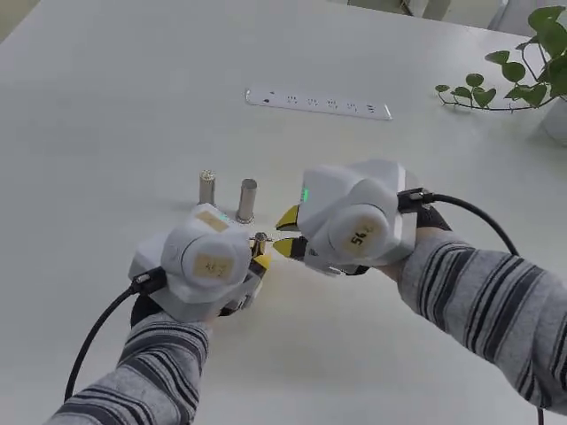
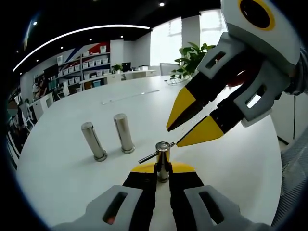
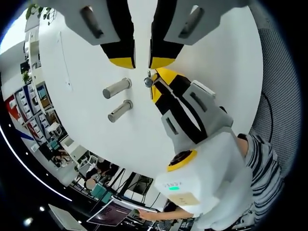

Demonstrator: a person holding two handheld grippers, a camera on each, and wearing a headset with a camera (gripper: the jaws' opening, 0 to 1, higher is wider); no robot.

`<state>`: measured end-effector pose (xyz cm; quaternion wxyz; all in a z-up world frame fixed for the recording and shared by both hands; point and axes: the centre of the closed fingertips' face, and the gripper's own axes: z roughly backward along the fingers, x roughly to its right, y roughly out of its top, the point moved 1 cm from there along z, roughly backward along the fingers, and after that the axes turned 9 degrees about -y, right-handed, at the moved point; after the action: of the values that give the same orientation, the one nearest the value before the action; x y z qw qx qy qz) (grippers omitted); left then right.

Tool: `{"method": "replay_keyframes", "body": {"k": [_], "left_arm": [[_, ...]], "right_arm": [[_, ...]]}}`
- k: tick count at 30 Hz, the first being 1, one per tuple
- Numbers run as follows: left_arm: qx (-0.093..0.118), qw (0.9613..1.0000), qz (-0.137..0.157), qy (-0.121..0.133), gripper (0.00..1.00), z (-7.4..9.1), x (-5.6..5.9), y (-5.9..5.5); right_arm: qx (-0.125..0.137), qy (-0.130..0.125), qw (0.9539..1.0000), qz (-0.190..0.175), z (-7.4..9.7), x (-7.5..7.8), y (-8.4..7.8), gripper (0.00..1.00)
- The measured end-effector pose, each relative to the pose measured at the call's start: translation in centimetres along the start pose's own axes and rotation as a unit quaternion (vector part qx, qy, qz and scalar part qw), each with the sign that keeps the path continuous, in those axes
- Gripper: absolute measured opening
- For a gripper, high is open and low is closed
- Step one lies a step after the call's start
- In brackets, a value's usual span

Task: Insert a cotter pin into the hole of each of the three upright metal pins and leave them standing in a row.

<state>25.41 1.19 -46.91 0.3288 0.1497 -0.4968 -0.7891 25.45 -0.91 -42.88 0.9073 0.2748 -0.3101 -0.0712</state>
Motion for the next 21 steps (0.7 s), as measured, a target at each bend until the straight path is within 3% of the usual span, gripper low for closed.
{"method": "replay_keyframes", "body": {"k": [4,7,10,13,21], "left_arm": [[-0.004,1.0,-0.001,0.001,0.05,0.2,-0.5,-0.1],[-0.006,1.0,-0.001,0.008,0.05,0.4,-1.1,-0.1],[-0.005,0.9999,0.004,0.015,0.05,0.8,-1.8,-0.1],[-0.001,0.9997,0.008,0.023,0.05,1.2,-2.6,0.0],[0.001,0.999,0.011,0.043,0.05,2.3,-4.7,-0.1]], "right_arm": [[0.011,-0.015,0.9964,-0.083,0.6,0.6,-0.6,0.16],[0.017,-0.021,0.9881,-0.151,1.0,0.8,-1.1,0.21],[0.021,-0.018,0.9757,-0.217,1.3,0.6,-1.9,0.24],[0.019,-0.018,0.9695,-0.244,1.5,0.3,-2.7,0.25],[0.009,-0.019,0.9601,-0.279,1.8,-0.8,-3.8,0.25]]}}
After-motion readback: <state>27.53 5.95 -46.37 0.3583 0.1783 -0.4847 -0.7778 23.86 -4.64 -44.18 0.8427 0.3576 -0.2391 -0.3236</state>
